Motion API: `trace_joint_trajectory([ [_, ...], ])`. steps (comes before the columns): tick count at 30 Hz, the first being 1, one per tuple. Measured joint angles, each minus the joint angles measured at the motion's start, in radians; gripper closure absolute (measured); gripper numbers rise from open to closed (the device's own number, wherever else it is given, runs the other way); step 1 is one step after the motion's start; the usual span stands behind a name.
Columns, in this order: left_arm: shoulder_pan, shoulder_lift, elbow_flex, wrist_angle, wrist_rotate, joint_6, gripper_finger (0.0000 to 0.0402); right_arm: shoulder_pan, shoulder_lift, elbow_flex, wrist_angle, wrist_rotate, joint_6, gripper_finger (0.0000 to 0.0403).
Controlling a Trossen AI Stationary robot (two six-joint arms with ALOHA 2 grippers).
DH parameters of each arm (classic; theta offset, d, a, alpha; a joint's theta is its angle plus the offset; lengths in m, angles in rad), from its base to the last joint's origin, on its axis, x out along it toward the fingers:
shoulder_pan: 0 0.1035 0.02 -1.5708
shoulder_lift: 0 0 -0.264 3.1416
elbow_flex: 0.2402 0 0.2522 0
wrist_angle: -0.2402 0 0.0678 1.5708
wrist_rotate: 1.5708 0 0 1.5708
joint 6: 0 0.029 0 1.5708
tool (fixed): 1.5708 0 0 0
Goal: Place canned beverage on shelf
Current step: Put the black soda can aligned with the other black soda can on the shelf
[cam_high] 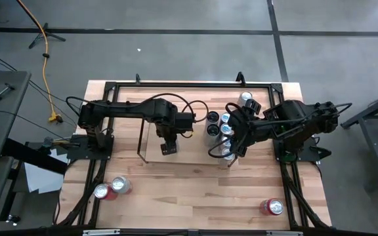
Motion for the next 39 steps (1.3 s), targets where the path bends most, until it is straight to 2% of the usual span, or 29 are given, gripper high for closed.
trace_joint_trajectory([
  [6,0.012,-0.046,0.016,-0.006,0.087,0.011,0.0046,-0.002,0.0,0.0,0.0,0.005,-0.014,0.0105],
  [12,0.019,-0.127,0.057,0.003,0.079,-0.006,0.0048,-0.002,0.0,0.0,0.0,0.033,-0.015,0.0105],
  [18,0.019,-0.198,0.059,0.026,-0.052,0.018,0.0048,-0.002,0.0,0.0,0.0,0.042,-0.015,0.0105],
  [23,0.019,-0.203,0.057,0.028,-0.067,0.258,0.0048,-0.002,0.0,0.0,0.0,0.042,-0.015,0.0105],
  [31,0.013,-0.183,-0.016,0.041,-0.115,0.879,0.0048,-0.002,0.0,0.0,0.0,0.042,-0.015,0.0105],
  [35,-0.01,-0.175,-0.035,0.071,-0.13,0.943,0.0048,-0.002,0.0,0.0,0.0,0.041,-0.015,0.0105],
  [39,-0.025,-0.169,-0.036,0.107,-0.093,0.971,0.0048,-0.002,0.0,0.0,0.0,0.041,-0.015,0.0105],
])
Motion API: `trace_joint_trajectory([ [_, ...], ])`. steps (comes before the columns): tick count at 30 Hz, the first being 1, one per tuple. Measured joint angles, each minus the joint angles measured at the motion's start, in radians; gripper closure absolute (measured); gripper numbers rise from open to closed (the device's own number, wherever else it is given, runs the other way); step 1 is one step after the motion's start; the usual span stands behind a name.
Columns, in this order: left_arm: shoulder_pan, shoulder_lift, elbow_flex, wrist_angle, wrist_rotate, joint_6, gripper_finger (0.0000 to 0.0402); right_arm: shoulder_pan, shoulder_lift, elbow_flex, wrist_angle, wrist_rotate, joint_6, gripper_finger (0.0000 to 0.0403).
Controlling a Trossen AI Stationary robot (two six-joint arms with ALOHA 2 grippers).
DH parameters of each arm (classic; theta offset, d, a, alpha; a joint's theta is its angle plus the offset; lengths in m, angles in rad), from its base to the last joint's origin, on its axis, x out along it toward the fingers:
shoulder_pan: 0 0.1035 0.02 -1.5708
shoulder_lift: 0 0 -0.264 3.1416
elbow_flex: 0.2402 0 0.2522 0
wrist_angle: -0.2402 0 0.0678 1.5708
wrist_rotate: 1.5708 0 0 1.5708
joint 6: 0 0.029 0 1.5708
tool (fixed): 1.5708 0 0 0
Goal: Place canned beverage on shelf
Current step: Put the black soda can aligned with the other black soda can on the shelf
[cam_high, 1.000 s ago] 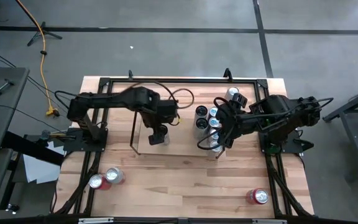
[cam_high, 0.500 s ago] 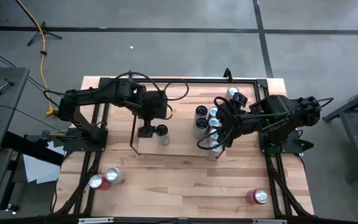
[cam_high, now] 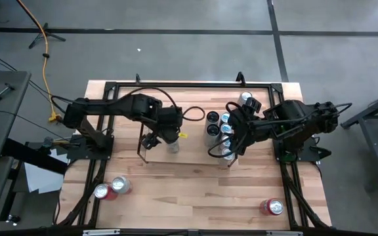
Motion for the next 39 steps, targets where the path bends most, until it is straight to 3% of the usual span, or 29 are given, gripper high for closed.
trace_joint_trajectory([
  [9,0.012,0.049,0.002,0.023,0.074,0.048,0.0048,0.0,0.0,0.0,0.0,0.0,0.019,0.0105],
  [25,0.016,0.132,0.0,0.013,0.063,0.076,0.005,0.0,0.0,0.0,0.0,0.0,0.046,0.0105],
  [39,0.016,0.148,0.001,-0.002,0.066,0.079,0.0129,0.0,0.0,0.0,0.0,0.0,0.046,0.0105],
])
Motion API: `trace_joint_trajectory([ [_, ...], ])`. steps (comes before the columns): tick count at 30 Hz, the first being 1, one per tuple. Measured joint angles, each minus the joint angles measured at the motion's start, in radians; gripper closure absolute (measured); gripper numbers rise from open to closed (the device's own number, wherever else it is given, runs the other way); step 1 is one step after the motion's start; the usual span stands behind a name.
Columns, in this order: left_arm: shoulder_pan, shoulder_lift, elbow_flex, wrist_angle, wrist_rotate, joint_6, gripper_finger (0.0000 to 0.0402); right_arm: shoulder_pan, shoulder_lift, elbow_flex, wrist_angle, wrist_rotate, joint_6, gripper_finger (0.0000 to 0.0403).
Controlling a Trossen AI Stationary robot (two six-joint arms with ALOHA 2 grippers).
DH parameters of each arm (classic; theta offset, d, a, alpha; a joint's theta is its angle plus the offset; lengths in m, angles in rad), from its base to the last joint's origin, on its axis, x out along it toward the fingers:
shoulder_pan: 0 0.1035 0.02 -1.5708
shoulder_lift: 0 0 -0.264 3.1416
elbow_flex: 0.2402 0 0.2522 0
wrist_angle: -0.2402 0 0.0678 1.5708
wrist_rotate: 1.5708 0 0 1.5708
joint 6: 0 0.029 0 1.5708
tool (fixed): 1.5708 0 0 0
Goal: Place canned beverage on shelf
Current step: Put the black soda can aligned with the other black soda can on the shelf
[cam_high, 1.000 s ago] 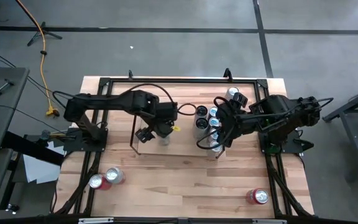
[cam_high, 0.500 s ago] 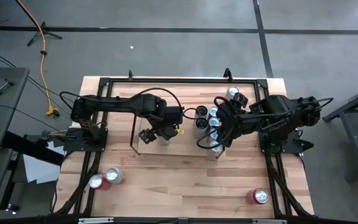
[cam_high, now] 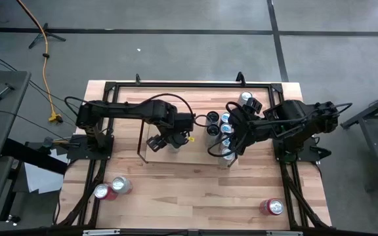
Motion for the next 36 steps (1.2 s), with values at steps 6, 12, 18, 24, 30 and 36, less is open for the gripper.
trace_joint_trajectory([
  [6,-0.008,0.002,0.002,0.028,-0.004,-0.142,0.018,0.0,0.0,0.0,0.0,0.0,0.0,0.0105],
  [12,-0.009,0.003,0.03,0.029,-0.033,-0.495,0.0217,0.0,0.0,0.0,0.0,0.0,0.0,0.0105],
  [18,-0.005,0.003,0.062,0.038,-0.033,-0.939,0.0201,0.0,0.0,0.0,0.0,0.003,-0.006,0.0105],
  [24,-0.01,0.01,0.066,0.041,-0.031,-1.21,0.0201,0.0,0.0,0.0,0.0,0.004,-0.008,0.0105],
  [30,-0.024,0.031,0.065,0.041,-0.033,-1.275,0.0201,0.0,0.0,0.0,0.0,0.004,-0.008,0.0105],
  [36,-0.026,0.033,0.065,0.049,-0.032,-1.294,0.0193,0.0,0.0,0.0,0.0,0.004,-0.008,0.0105],
])
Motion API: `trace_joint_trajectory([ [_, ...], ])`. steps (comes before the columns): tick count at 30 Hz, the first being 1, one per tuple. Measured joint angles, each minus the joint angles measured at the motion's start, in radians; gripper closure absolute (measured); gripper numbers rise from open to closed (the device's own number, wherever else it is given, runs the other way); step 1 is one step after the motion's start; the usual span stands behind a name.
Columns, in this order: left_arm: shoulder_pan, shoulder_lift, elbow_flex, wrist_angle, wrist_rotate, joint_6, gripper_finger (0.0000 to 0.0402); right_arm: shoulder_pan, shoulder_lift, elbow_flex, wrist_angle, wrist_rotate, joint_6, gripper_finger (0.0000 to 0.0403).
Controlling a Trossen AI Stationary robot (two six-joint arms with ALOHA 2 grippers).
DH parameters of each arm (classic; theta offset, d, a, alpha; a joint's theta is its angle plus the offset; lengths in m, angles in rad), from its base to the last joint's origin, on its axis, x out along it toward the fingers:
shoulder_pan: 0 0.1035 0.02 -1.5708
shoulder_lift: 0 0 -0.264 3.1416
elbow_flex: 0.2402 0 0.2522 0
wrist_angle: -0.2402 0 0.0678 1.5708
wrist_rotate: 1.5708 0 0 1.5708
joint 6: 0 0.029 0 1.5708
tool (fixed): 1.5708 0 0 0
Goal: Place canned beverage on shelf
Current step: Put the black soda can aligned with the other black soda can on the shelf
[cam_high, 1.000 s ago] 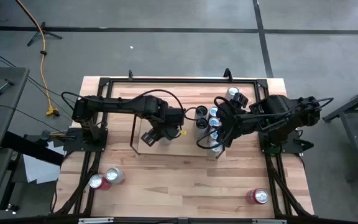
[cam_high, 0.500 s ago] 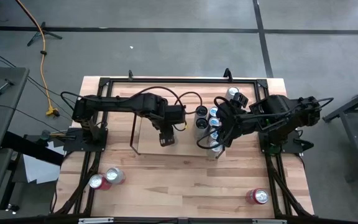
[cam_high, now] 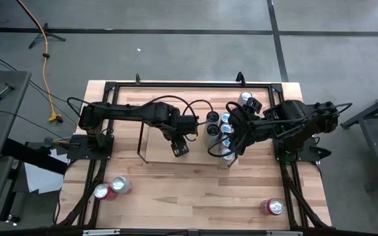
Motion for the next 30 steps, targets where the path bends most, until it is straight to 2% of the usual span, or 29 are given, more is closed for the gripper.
trace_joint_trajectory([
  [6,0.0,0.0,0.0,-0.002,0.0,0.002,0.0177,0.0,0.0,0.0,0.0,0.0,0.0,0.0105],
  [13,0.0,0.0,0.0,-0.003,0.0,0.103,0.0173,0.0,0.0,0.0,0.0,0.0,0.0,0.0105],
  [19,0.001,0.0,0.0,-0.002,0.0,0.113,0.0166,0.0,0.0,0.0,0.0,0.001,0.011,0.0105],
  [30,0.001,-0.002,0.0,0.001,-0.001,0.136,0.0097,0.0,0.0,0.0,0.0,0.001,0.009,0.0105],
])
